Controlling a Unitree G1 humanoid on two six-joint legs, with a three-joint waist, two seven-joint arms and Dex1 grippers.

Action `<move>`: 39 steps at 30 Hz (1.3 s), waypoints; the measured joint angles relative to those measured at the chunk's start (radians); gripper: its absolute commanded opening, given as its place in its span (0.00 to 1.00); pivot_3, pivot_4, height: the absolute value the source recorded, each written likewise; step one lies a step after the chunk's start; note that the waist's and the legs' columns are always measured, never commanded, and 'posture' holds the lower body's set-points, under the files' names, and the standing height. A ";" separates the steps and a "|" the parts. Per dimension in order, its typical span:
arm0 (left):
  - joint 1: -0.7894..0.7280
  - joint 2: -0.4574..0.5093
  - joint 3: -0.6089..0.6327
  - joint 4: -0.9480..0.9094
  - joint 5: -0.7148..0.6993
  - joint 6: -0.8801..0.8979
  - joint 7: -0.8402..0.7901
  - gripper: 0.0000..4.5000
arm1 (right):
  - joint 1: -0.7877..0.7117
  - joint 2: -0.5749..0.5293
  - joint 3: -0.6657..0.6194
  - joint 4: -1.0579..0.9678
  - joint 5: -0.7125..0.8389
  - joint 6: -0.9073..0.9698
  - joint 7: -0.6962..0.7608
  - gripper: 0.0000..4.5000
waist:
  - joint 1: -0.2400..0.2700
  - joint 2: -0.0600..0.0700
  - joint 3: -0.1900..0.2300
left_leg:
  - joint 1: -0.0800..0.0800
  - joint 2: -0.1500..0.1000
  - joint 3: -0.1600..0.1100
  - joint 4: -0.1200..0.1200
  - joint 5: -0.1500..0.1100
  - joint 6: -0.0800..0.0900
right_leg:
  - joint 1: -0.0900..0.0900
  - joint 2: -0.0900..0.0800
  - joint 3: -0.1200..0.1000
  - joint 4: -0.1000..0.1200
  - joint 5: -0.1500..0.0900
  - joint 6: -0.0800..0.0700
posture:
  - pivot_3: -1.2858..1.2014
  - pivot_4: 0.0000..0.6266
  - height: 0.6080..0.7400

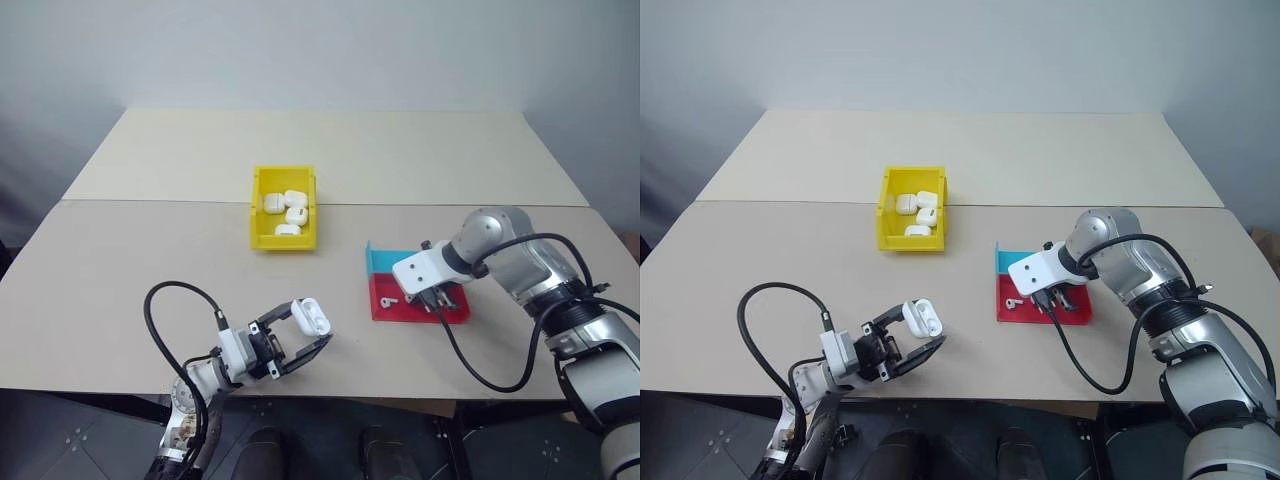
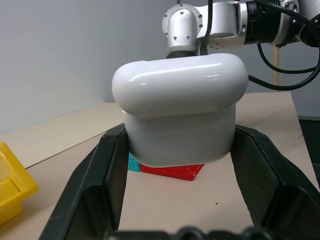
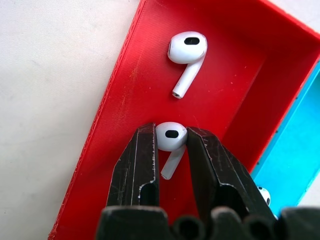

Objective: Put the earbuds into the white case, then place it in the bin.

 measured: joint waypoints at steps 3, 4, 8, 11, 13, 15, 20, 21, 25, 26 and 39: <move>-0.016 -0.004 -0.001 0.004 -0.011 -0.001 -0.017 0.62 | 0.026 -0.025 -0.029 -0.057 0.024 0.041 0.002 0.14 | 0.002 0.000 0.000 | 0.000 0.000 0.000 0.000 0.000 0.000 | 0.000 0.000 0.000 0.000 0.000 0.000 | 0.52 0.24 1.00; -0.020 -0.005 -0.001 0.008 -0.021 -0.001 -0.024 0.62 | 0.032 -0.035 -0.043 -0.079 0.038 0.059 0.004 0.14 | 0.002 0.000 0.000 | 0.000 0.000 0.000 0.000 0.000 0.000 | 0.000 0.000 0.000 0.000 0.000 0.000 | 0.52 0.24 1.00; -0.035 -0.009 0.001 0.020 -0.064 0.011 -0.050 0.62 | 0.059 -0.093 -0.165 -0.208 0.147 0.166 0.008 0.14 | 0.003 0.000 0.000 | -0.001 0.000 0.000 0.000 0.000 0.000 | 0.000 0.000 0.000 0.000 0.000 0.000 | 0.52 0.24 1.00; -0.053 -0.021 0.007 0.020 -0.138 0.021 -0.097 0.62 | 0.097 -0.104 -0.328 -0.299 0.304 0.289 -0.014 0.14 | 0.002 0.000 0.000 | -0.001 0.000 0.000 0.000 0.000 0.000 | 0.000 0.000 0.000 0.000 0.000 0.000 | 0.52 0.24 1.00; -0.065 -0.019 0.014 0.003 -0.188 0.058 -0.118 0.62 | 0.122 -0.053 -0.471 -0.346 0.441 0.368 -0.073 0.14 | 0.000 -0.001 0.000 | 0.000 0.001 -0.001 0.000 0.000 0.000 | 0.000 0.001 -0.001 0.000 0.000 0.000 | 0.52 0.24 1.00; -0.083 0.005 0.022 -0.027 -0.247 0.131 -0.139 0.62 | 0.170 0.039 -0.636 -0.407 0.594 0.421 -0.172 0.14 | 0.000 -0.001 0.000 | 0.000 0.002 -0.002 0.000 0.000 0.000 | 0.001 0.002 -0.001 0.000 0.000 -0.001 | 0.52 0.24 1.00; -0.111 0.089 0.048 -0.061 -0.344 0.279 -0.253 0.62 | 0.370 0.231 -0.810 -0.572 0.880 0.399 -0.282 0.14 | 0.000 -0.001 0.000 | -0.001 0.003 -0.002 -0.001 0.000 0.001 | 0.000 0.004 -0.001 0.000 0.000 -0.001 | 0.52 0.24 1.00; -0.130 0.101 0.048 -0.057 -0.343 0.301 -0.274 0.62 | 0.390 0.275 -0.810 -0.605 0.927 0.392 -0.306 0.14 | 0.000 -0.001 0.000 | -0.001 0.003 -0.002 0.000 0.000 0.001 | 0.000 0.004 -0.001 0.000 0.000 -0.001 | 0.52 0.24 1.00; -0.207 0.117 0.047 -0.054 -0.332 0.374 -0.305 0.62 | 0.411 0.355 -0.784 -0.679 1.000 0.351 -0.366 0.14 | -0.002 -0.001 0.000 | 0.000 0.004 -0.002 0.000 0.000 0.001 | 0.001 0.005 -0.001 0.000 0.001 -0.001 | 0.52 0.24 1.00; -0.221 0.117 0.047 -0.049 -0.329 0.384 -0.317 0.62 | 0.413 0.361 -0.768 -0.680 1.000 0.338 -0.373 0.14 | -0.003 -0.001 0.000 | 0.000 0.004 -0.002 0.000 0.000 0.001 | 0.001 0.005 -0.001 0.000 0.001 -0.001 | 0.52 0.24 1.00; -0.284 0.100 0.052 -0.044 -0.269 0.428 -0.346 0.62 | 0.422 0.422 -0.516 -0.608 0.888 0.148 -0.355 0.14 | -0.002 -0.001 0.000 | -0.001 0.004 -0.003 -0.001 0.000 0.001 | 0.000 0.006 -0.001 0.000 0.001 -0.002 | 0.52 0.24 1.00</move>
